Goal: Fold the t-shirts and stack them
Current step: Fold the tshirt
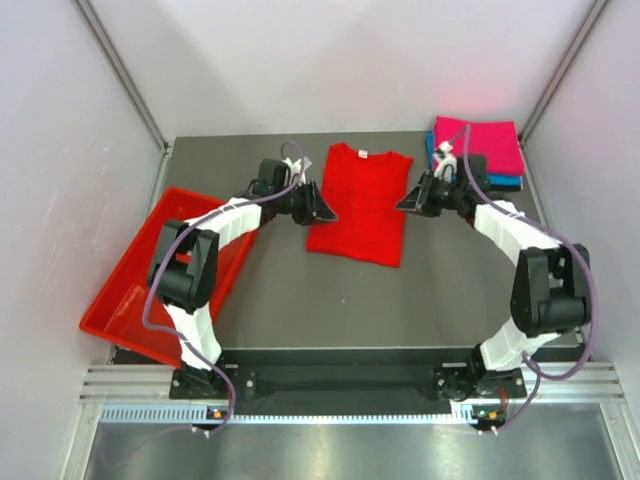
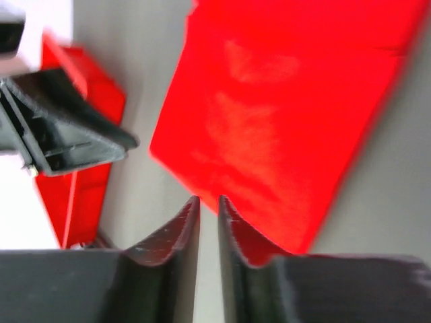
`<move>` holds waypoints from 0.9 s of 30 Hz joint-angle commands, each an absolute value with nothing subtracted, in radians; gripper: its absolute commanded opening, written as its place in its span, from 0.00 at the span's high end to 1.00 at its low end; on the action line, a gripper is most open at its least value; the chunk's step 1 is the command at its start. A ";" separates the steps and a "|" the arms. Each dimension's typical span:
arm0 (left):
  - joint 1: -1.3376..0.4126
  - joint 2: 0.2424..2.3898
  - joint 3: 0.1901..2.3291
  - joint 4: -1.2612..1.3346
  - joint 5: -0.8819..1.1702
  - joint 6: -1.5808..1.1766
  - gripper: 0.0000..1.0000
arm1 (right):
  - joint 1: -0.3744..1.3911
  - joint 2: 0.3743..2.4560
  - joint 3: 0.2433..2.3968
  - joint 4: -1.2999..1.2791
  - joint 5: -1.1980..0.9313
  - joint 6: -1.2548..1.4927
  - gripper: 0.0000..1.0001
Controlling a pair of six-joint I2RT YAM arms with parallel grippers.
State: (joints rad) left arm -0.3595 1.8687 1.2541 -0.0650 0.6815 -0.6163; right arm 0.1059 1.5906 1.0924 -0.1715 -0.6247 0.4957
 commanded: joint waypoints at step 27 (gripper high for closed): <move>-0.337 1.987 1.166 -0.173 0.486 -0.604 0.69 | 0.413 2.082 1.043 0.416 -0.916 0.704 1.00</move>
State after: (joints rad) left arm -0.3416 1.9705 1.1824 -0.1719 0.5354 -0.6212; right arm 0.4355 2.0552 1.0702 0.3206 -0.8856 0.7128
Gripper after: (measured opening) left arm 0.316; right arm 0.004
